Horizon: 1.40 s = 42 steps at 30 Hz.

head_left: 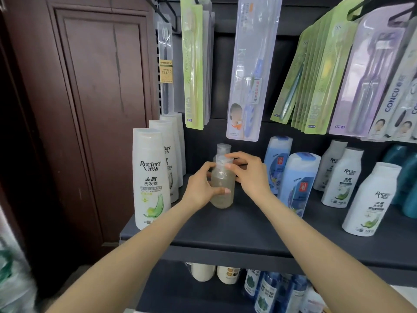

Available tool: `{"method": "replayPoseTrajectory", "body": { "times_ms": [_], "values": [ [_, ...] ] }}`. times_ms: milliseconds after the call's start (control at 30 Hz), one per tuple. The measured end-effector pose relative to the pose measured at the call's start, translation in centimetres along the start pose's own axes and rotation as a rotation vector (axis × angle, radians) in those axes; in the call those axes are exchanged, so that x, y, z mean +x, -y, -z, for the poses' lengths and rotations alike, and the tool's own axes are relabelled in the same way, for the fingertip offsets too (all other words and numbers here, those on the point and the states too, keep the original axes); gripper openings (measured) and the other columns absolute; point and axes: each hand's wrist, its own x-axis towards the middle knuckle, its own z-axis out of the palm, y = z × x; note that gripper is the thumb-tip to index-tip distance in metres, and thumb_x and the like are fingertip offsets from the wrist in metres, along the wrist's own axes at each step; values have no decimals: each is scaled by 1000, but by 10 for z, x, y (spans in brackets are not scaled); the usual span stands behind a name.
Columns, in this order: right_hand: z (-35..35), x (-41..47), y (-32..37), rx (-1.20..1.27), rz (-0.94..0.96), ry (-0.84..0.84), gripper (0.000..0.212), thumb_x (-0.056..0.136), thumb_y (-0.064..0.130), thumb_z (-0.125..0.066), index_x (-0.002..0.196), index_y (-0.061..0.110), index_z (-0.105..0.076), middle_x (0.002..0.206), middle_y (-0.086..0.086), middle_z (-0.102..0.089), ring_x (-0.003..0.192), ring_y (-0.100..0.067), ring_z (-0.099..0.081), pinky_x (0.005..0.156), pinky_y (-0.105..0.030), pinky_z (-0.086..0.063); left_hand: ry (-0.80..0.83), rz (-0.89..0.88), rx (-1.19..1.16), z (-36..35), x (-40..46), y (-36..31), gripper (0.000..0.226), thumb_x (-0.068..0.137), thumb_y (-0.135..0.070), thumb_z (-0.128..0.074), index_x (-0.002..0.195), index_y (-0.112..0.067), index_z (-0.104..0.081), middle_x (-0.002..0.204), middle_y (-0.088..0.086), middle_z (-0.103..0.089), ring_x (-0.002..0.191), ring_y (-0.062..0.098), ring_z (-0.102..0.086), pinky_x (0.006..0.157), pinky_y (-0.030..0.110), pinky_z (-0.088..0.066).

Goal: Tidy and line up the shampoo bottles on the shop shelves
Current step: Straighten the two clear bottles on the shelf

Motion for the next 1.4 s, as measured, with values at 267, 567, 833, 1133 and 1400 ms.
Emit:
{"method": "replayPoseTrajectory", "body": {
  "times_ms": [267,567,833,1133,1400],
  "values": [
    [-7,7,-13,9,-42,-22,21,87,13,-63,106,20,-68,88,6,-62,89,-12,-63,85,-41,-55,7,36,1,-7,11,6,67,64,-17,-85,121,-21,-50,98,-7,-56,93,13,-56,69,14,-43],
    [-2,19,-23,118,-73,17,21,90,21,-59,110,21,-67,100,6,-67,96,-11,-63,91,-40,-52,-105,-74,-25,13,22,-11,42,89,-19,-60,130,-19,-49,119,-1,-56,107,13,-56,86,20,-40],
    [-3,54,-27,-168,-86,62,44,94,-1,-41,132,18,-52,135,-12,-49,123,-23,-47,97,-23,-34,47,-172,205,16,23,-7,33,86,-22,-65,119,-21,-57,102,1,-61,92,15,-59,79,15,-45],
    [-10,65,-30,-379,19,144,41,92,-3,-43,127,12,-57,135,-11,-48,122,-22,-47,89,-9,-25,19,-142,199,15,16,-9,40,82,-20,-70,118,-19,-54,105,4,-58,93,17,-58,84,25,-46],
    [-8,62,-32,-353,80,-27,4,84,2,-62,85,1,-58,99,-16,-64,95,-26,-59,77,-23,-40,10,-169,159,18,15,-7,38,82,-18,-70,116,-18,-54,103,5,-59,94,19,-59,85,28,-49]
  ]
}}
